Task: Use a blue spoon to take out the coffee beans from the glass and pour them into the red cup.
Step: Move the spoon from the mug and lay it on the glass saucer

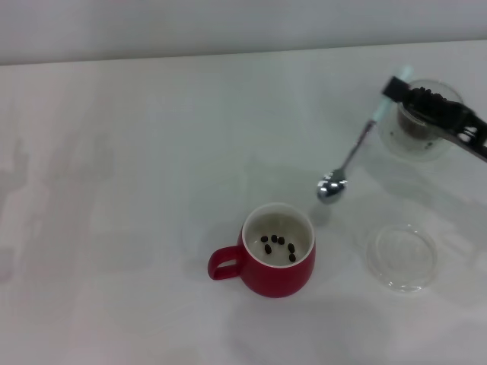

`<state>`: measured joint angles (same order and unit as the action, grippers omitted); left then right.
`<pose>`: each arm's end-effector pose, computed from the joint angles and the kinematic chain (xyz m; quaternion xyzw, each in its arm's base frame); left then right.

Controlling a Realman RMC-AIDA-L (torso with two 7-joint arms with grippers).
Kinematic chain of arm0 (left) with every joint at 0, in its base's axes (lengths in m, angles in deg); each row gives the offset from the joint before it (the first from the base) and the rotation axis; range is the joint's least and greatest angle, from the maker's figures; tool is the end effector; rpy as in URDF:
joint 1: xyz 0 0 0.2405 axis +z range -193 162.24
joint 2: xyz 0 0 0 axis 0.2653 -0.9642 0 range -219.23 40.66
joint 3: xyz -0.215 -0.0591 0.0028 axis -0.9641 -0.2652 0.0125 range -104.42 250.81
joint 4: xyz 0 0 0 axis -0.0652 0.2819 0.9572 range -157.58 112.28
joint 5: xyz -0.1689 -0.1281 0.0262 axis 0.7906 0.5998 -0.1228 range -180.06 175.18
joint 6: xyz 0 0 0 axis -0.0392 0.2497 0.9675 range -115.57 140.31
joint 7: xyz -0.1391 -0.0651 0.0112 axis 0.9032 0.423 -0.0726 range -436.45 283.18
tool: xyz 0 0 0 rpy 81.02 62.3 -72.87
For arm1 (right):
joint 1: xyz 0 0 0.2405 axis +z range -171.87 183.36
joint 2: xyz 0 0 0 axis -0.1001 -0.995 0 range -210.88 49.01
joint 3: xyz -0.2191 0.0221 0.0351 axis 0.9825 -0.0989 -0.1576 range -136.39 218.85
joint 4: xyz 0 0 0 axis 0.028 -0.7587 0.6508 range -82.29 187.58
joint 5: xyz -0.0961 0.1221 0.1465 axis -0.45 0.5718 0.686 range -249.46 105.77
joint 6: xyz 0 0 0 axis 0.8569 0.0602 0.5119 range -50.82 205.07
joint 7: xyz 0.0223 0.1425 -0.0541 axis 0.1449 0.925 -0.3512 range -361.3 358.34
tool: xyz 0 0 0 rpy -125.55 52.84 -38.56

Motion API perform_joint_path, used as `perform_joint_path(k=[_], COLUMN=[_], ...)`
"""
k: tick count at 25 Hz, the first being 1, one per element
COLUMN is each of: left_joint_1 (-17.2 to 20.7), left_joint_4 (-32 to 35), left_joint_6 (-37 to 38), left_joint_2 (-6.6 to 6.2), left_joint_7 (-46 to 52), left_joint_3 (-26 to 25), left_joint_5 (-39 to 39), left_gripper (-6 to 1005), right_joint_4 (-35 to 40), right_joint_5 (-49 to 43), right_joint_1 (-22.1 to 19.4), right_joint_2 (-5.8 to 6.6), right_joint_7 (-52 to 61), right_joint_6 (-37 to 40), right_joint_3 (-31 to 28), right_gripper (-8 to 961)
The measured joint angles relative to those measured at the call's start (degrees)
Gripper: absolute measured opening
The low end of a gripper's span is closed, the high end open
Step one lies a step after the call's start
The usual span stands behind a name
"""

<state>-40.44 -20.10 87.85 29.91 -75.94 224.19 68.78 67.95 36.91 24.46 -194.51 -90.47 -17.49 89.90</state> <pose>-0.3169 0.3161 0.0245 -0.6807 -0.1528 -0.2579 0.6684 0.2794 0.2760 0.0399 -0.7048 0.4565 0.5236 0.1438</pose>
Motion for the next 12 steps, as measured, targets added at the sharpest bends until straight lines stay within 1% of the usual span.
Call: perform_joint_path(k=[6, 8, 12], left_joint_1=[-1.2, -1.5, -2.8], left_joint_4=[0.1, 0.1, 0.1], left_joint_6=[-0.4, -0.6, -1.8], left_joint_2=[-0.09, -0.09, -0.07], left_joint_7=[0.2, 0.2, 0.2], left_joint_3=[0.0, 0.0, 0.0], left_joint_5=[1.3, 1.3, 1.3], left_gripper=[564, 564, 565], right_joint_4=[0.7, 0.9, 1.0], right_joint_5=[-0.2, -0.2, -1.0], right_joint_1=[-5.2, -6.5, -8.0], right_joint_2=[2.6, 3.06, 3.26], right_joint_7=[0.5, -0.4, -3.4], right_joint_6=[1.1, 1.5, 1.8], right_joint_3=[-1.8, -1.8, -1.6], right_gripper=[154, 155, 155])
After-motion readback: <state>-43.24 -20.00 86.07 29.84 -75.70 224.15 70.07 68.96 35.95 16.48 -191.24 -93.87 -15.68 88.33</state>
